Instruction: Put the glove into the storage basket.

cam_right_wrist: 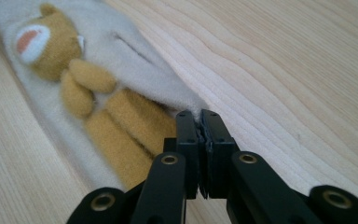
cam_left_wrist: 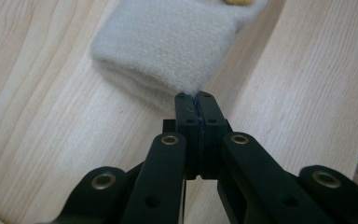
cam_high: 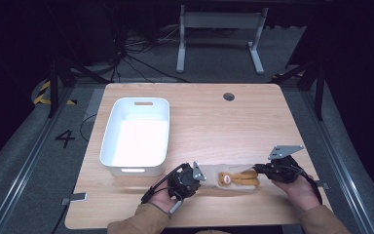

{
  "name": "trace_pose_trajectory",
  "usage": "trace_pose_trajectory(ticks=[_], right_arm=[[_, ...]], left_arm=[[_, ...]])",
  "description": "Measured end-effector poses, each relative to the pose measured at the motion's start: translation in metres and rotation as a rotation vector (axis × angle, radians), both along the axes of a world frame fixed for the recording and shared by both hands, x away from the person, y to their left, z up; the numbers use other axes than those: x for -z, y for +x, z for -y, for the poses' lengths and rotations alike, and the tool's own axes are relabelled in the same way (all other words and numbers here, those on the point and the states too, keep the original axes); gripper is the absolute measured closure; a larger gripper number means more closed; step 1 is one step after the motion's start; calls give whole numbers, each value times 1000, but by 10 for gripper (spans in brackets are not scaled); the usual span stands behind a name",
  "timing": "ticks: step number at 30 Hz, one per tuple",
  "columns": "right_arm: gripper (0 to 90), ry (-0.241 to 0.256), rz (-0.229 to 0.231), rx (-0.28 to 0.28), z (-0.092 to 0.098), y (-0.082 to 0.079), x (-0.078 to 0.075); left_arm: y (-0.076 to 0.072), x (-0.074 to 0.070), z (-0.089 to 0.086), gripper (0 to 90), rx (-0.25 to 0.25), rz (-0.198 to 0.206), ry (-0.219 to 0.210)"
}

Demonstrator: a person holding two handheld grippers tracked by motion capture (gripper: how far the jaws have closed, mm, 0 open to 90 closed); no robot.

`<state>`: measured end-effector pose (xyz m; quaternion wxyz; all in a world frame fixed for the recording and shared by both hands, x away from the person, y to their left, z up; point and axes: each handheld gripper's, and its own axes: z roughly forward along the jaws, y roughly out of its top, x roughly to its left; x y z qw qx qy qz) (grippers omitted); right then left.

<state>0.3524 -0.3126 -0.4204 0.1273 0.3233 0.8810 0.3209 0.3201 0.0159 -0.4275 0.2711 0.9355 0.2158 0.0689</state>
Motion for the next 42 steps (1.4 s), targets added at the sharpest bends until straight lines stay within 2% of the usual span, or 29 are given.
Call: trace_pose_trajectory(ticks=[4,6,9,10,11,12,13,15,17,18,21,22,24,25,27,31,37,39,42], right_arm=[[872,-2,-10,-5,-1,1,3],[868,-4,-31,-9,-2,1,6],[858,-5,-46,-15,-2,1,8],[845,-4,-54,-12,-2,1,9],[793,3,-68,-12,-1,2,9],[793,3,-68,-12,-1,2,9],[766,4,-75,-2,2,1,9],[732,5,-83,6,4,1,9],[725,5,-82,15,6,1,9],[725,7,-83,18,8,1,9],[717,23,-64,47,16,-2,3],[717,23,-64,47,16,-2,3],[728,33,-44,62,19,-4,0],[739,40,-27,78,22,-7,-4],[749,44,-13,87,25,-9,-6],[745,47,-12,91,27,-11,-7],[709,61,-13,97,29,-10,-7],[703,62,-14,97,29,-10,-7],[692,73,-14,101,31,-11,-8]], left_arm=[[1,3,0,900,-13,-8,25],[4,7,0,900,-21,-32,37],[4,8,-1,898,-21,-36,32],[5,7,-1,892,-17,-37,31],[5,6,-2,863,-23,-38,27],[5,6,-3,863,-24,-44,20],[7,4,-5,771,-24,-57,4],[9,1,-8,661,-27,-84,-28],[10,-1,-9,592,-23,-95,-41],[11,-4,-10,592,-20,-100,-51],[10,-15,-11,532,-15,-74,-98],[10,-15,-11,522,-15,-74,-98],[10,-19,-10,507,-17,-51,-126],[11,-22,-8,461,-16,-46,-145],[13,-24,-4,427,-17,-46,-167],[17,-27,2,356,-9,-41,-177],[28,-29,16,264,7,-46,-222],[30,-28,18,262,7,-47,-226],[36,-28,26,195,15,-57,-219]])
